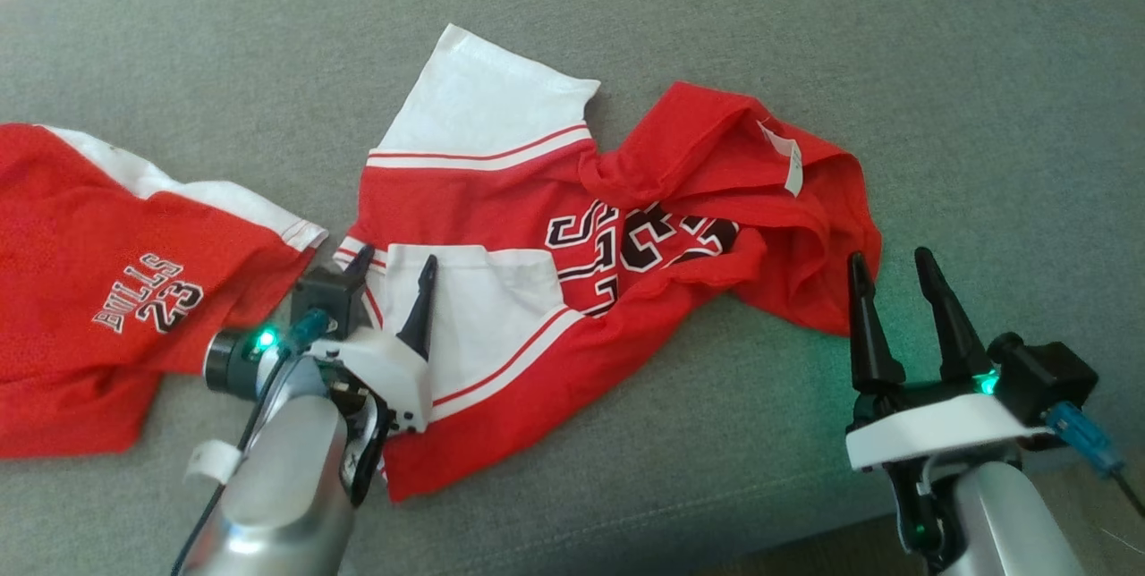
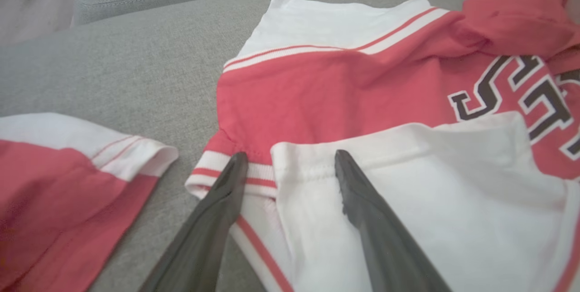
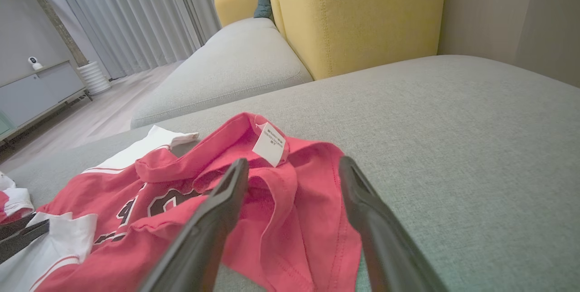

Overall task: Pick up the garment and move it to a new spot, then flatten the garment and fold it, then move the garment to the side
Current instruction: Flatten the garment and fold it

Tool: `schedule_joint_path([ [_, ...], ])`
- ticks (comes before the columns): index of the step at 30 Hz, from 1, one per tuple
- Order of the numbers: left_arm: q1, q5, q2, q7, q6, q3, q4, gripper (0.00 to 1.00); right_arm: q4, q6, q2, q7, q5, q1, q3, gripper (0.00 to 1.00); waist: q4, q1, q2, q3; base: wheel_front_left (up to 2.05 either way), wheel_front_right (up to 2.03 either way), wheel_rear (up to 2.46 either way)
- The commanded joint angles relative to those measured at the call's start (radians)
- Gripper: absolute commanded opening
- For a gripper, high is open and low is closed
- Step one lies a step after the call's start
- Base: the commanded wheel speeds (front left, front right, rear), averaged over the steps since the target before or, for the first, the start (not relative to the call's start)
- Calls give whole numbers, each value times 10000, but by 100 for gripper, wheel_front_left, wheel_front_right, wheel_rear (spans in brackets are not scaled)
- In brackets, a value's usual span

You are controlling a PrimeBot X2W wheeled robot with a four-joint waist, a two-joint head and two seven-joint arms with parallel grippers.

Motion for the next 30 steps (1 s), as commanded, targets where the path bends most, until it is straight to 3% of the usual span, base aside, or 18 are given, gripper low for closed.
schedule_joint_path([
  [1,-415,-51,216,-107,20,309,-171,100,-231,-9,-44,-143,5,-299,185,100,1,0,0,-10,0,0,0],
  [4,-428,-51,194,-116,-6,268,-180,100,-149,-9,-43,-148,8,-316,158,100,12,0,0,-44,0,0,0],
  [6,-404,-80,177,-118,-58,244,-158,49,-109,-9,-43,-150,23,-345,162,100,10,0,0,-54,0,0,0],
  [8,-403,-99,170,-119,-107,218,-115,9,-92,-9,-43,-154,56,-388,169,100,1,0,0,-57,0,0,0],
  [9,-411,-111,166,-119,-126,214,-112,0,-87,-9,-43,-156,71,-409,166,100,-2,0,0,-55,0,0,0],
  [17,-421,-213,191,-121,-117,335,-446,0,-16,-9,-43,-177,127,-448,100,100,-12,0,0,-93,0,0,0],
  [30,1173,-205,128,-121,68,1055,-4359,0,1237,-9,-43,653,-18,-148,-167,100,643,0,0,-738,0,0,0],
])
